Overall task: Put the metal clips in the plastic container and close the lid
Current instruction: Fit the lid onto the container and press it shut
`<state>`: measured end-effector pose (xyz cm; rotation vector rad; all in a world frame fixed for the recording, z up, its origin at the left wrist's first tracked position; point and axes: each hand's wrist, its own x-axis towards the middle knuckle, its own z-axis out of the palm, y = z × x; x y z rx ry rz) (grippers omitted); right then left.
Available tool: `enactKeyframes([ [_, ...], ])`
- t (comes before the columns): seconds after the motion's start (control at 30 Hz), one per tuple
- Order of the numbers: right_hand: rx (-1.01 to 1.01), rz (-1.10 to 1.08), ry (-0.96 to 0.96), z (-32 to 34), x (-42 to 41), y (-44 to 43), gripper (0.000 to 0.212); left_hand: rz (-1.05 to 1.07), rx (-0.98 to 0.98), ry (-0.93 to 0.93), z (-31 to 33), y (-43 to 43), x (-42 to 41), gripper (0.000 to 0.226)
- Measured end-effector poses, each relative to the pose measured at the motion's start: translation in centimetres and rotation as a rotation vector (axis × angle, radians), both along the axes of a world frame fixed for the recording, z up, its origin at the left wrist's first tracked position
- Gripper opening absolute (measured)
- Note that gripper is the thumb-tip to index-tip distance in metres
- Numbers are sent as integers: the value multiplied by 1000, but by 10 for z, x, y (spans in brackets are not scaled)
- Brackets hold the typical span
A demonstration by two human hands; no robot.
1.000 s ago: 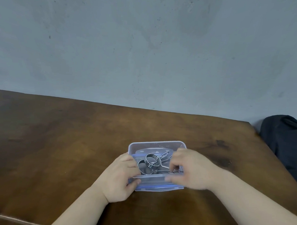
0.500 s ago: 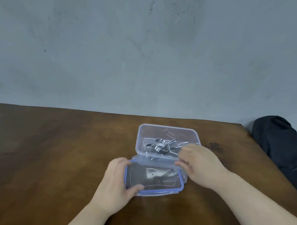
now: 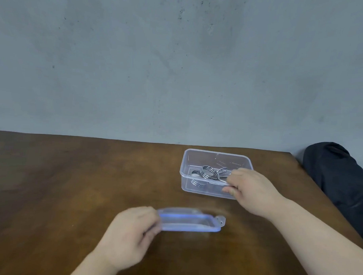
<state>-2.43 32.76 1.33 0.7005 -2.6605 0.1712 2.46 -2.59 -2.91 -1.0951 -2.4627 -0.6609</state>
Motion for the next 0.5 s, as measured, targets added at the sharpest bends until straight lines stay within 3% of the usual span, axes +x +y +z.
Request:
enactKeyframes([
  [0.13,27,8,-95,-14,0,-2,37,-40,150,-7,55,-12,5,15],
  [0.27,55,60,-145,-29,8,-16,35,-5,298,-54,67,-9,-1,18],
  [0.5,111,-2,-219,-61,9,-22,16,123,422,-384,57,16,-26,19],
])
